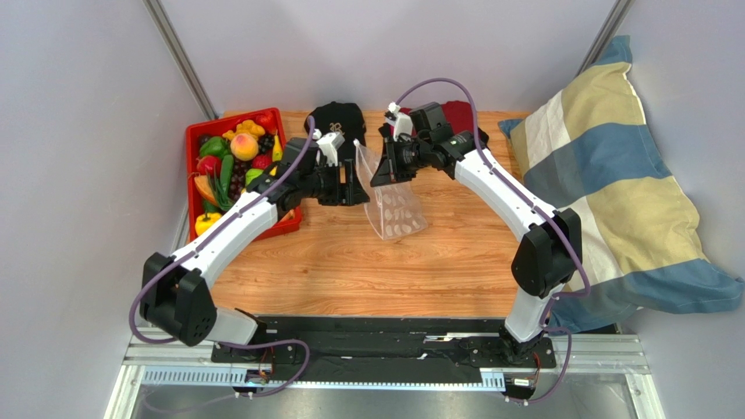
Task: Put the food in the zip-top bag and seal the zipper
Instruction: Open the zipper of the food storage bag at the center of the board.
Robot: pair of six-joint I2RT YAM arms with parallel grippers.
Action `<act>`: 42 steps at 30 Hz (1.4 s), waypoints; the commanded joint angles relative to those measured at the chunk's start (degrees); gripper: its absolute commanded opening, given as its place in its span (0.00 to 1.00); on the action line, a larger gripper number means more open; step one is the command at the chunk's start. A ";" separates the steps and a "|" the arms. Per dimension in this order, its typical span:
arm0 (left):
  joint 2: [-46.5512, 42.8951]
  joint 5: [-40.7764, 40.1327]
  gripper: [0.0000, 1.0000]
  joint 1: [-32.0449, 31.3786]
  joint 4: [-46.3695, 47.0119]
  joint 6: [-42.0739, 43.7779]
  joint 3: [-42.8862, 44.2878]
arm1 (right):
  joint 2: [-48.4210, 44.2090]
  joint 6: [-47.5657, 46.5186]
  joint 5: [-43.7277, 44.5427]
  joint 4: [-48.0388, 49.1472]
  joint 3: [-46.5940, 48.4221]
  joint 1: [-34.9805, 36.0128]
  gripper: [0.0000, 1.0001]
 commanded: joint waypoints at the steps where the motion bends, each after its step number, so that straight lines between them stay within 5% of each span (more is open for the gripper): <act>1: 3.49 -3.27 0.74 -0.28 2.00 0.12 2.69 | -1.23 1.62 -3.17 2.83 0.30 0.41 0.00; 4: 4.55 -6.96 0.61 -0.02 1.21 1.00 2.77 | -1.93 0.91 -2.91 2.31 -0.14 0.33 0.00; 8: 3.42 -8.98 0.11 2.52 -1.33 3.63 2.78 | -3.69 -4.25 2.61 -1.28 -2.07 -0.90 0.00; 10: 2.28 -11.79 0.00 4.98 -5.01 5.65 2.43 | -4.74 -7.16 9.18 -3.22 -2.68 -1.78 0.00; 16: 1.04 -21.73 0.00 11.66 -9.95 10.93 -1.61 | -8.34 -14.73 22.91 -7.45 -4.97 -4.06 0.00; 23: 2.10 -12.73 0.00 13.60 -11.62 12.16 -1.97 | -11.42 -15.61 20.76 -8.51 -7.51 -5.03 0.00; 25: 0.96 -7.70 0.07 13.60 -11.89 13.82 -0.66 | -12.03 -13.95 14.98 -8.16 -8.48 -4.86 0.00; 28: -1.94 -3.81 0.32 13.60 -12.41 14.80 0.84 | -11.86 -11.41 9.25 -7.19 -10.15 -4.33 0.00; 29: -2.90 -3.89 0.52 13.60 -12.68 15.50 0.93 | -11.78 -10.70 8.18 -6.32 -10.59 -4.16 0.00; 35: -12.39 -1.79 0.99 15.27 -15.84 19.72 1.28 | -9.84 -5.17 1.06 -4.64 -10.25 -2.57 0.00; 42: -11.11 3.57 0.97 30.90 -25.31 23.85 10.14 | -6.77 1.69 -5.36 -2.44 -6.30 -0.47 0.00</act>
